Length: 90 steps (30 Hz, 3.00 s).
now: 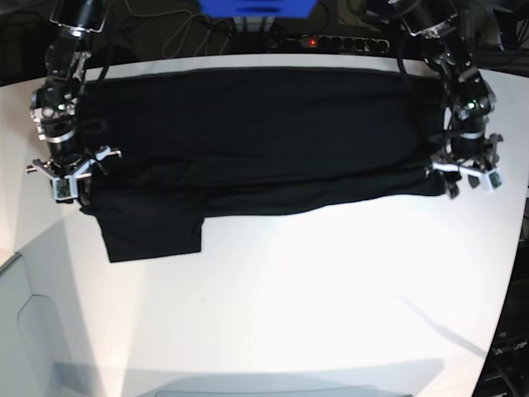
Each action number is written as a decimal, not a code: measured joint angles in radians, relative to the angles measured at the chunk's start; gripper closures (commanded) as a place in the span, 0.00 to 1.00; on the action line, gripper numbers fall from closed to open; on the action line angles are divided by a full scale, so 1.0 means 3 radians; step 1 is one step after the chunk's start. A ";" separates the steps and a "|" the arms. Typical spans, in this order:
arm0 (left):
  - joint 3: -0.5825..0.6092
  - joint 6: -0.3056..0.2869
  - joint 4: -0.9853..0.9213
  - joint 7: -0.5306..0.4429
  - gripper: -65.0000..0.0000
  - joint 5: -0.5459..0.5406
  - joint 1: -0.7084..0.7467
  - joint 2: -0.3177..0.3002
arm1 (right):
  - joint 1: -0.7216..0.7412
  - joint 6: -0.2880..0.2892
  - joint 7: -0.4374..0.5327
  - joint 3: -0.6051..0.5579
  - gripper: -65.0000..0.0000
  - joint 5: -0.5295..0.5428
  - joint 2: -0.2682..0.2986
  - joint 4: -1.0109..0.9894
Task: Fold the T-shirt properly
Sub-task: 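Fold the grasped edge over onto the shirt with both grippers, then release the shirt and reposition the right gripper at the hem corner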
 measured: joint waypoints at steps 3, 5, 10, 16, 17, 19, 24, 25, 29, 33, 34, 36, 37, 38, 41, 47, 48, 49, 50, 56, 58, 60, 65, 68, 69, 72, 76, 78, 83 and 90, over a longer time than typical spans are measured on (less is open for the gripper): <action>0.0031 -0.0033 -0.0109 0.0052 0.51 0.0011 -0.0084 0.0028 | 0.0008 -0.0001 -0.0001 0.0001 1.00 -0.0003 -0.0053 0.0000; 0.0027 -0.0032 -0.0203 0.0058 0.51 0.0019 -0.0149 0.0031 | 0.0008 0.0001 -0.0001 -0.0011 1.00 -0.0003 -0.0086 0.0000; 0.0028 -0.0008 -0.0446 0.0032 0.51 0.0011 -0.0273 0.0017 | 0.0008 0.0000 -0.0001 -0.0006 1.00 -0.0017 -0.0092 0.0000; 0.0024 -0.0009 -0.0594 0.0055 0.54 0.0013 -0.0319 0.0017 | 0.0009 0.0000 -0.0003 -0.0006 1.00 -0.0017 -0.0090 0.0000; 0.0024 -0.0009 -0.0604 0.0043 0.58 0.0011 -0.0336 0.0015 | 0.0008 0.0000 -0.0001 -0.0006 1.00 -0.0017 -0.0089 0.0000; 0.0028 -0.0017 -0.0604 0.0037 0.68 0.0000 -0.0365 0.0018 | 0.0008 0.0000 -0.0003 -0.0006 1.00 -0.0018 -0.0090 0.0000; 0.0027 -0.0018 -0.0604 0.0041 1.00 0.0003 -0.0366 0.0017 | 0.0000 0.0000 -0.0001 -0.0006 1.00 -0.0017 -0.0090 0.0000; 0.0027 -0.0018 -0.0604 0.0038 1.00 0.0000 -0.0371 0.0017 | 0.0000 0.0000 -0.0001 -0.0006 1.00 -0.0017 -0.0090 0.0000; 0.0027 -0.0015 -0.0477 0.0066 1.00 0.0003 -0.0371 0.0039 | 0.0008 0.0000 -0.0003 -0.0006 1.00 -0.0018 -0.0090 0.0000; 0.0031 -0.0028 -0.0039 0.0061 1.00 -0.0015 -0.0205 0.0056 | 0.0008 -0.0001 -0.0004 -0.0006 1.00 -0.0014 -0.0090 0.0000; 0.0025 -0.0031 0.0066 0.0061 1.00 -0.0019 -0.0175 0.0079 | 0.0008 -0.0001 -0.0003 -0.0005 1.00 -0.0015 -0.0090 0.0000; 0.0015 0.0000 0.0256 0.0042 1.00 -0.0003 -0.0083 0.0121 | 0.0008 -0.0001 -0.0003 -0.0005 1.00 -0.0014 -0.0093 0.0001; 0.0020 -0.0019 0.0342 0.0053 1.00 -0.0001 -0.0028 0.0134 | 0.0008 -0.0001 -0.0003 -0.0005 1.00 -0.0013 -0.0095 0.0003; 0.0023 -0.0029 0.0422 0.0062 1.00 -0.0008 0.0023 0.0137 | 0.0008 -0.0001 -0.0001 -0.0001 1.00 -0.0014 -0.0113 0.0010; 0.0022 -0.0034 0.0570 0.0052 1.00 -0.0019 0.0149 0.0136 | -0.0005 0.0000 0.0017 0.0001 1.00 -0.0015 -0.0160 0.0039; 0.0001 -0.0020 0.0565 0.0061 1.00 -0.0352 0.0348 0.0118 | -0.0028 0.0000 0.0024 0.0020 1.00 -0.0014 -0.0187 0.0183; 0.0001 -0.0020 0.0559 0.0064 1.00 -0.0354 0.0359 0.0118 | -0.0028 0.0006 0.0028 0.0067 1.00 -0.0010 -0.0206 0.0189; -0.0001 -0.0019 0.0559 0.0057 1.00 -0.0352 0.0374 0.0118 | -0.0028 0.0008 0.0022 0.0128 1.00 -0.0011 -0.0221 0.0198; -0.0001 -0.0019 0.0559 0.0057 1.00 -0.0367 0.0383 0.0117 | -0.0029 0.0008 0.0022 0.0179 1.00 -0.0013 -0.0220 0.0205; -0.0244 -0.0032 0.0570 0.0060 1.00 -0.0402 0.0393 0.0118 | -0.0056 0.0008 0.0011 0.0346 1.00 0.0150 -0.0202 0.0220; -0.0244 -0.0032 0.0576 0.0061 1.00 -0.0402 0.0393 0.0116 | -0.0130 0.0008 0.0011 0.0381 1.00 0.0188 -0.0188 0.0229; -0.0231 -0.0036 0.0576 0.0067 1.00 -0.0407 0.0393 0.0066 | -0.0178 0.0008 0.0005 0.0380 1.00 0.0187 -0.0192 0.0228; -0.0238 -0.0034 0.0589 0.0060 1.00 -0.0415 0.0421 0.0023 | -0.0289 0.0008 0.0037 0.0374 1.00 0.0188 -0.0192 0.0239; -0.0320 -0.0045 0.0589 0.0081 1.00 -0.0486 0.0492 0.0027 | -0.0439 0.0011 0.0011 0.0390 1.00 0.0202 -0.0189 0.0406; -0.0370 -0.0046 0.0589 0.0086 1.00 -0.0552 0.0507 0.0024 | -0.0491 0.0013 0.0034 0.0403 1.00 0.0228 -0.0183 0.0488; -0.0446 -0.0042 0.0587 0.0085 1.00 -0.0661 0.0516 -0.0034 | -0.0581 0.0011 0.0048 0.0404 1.00 0.0237 -0.0182 0.0605; -0.0450 -0.0045 0.0591 0.0062 1.00 -0.0748 0.0615 -0.0058 | -0.0665 0.0011 0.0037 0.0397 1.00 0.0240 -0.0196 0.0520; -0.0450 -0.0045 0.0580 0.0088 1.00 -0.0750 0.0660 -0.0042 | -0.0654 0.0011 0.0036 0.0406 1.00 0.0231 -0.0231 0.0387; -0.0443 -0.0045 0.0568 0.0076 1.00 -0.0752 0.0632 -0.0039 | -0.0637 0.0013 0.0047 0.0399 1.00 0.0231 -0.0238 0.0095; -0.0444 -0.0045 0.0568 0.0084 1.00 -0.0752 0.0649 -0.0039 | -0.0512 0.0011 0.0048 0.0399 1.00 0.0228 -0.0238 0.0037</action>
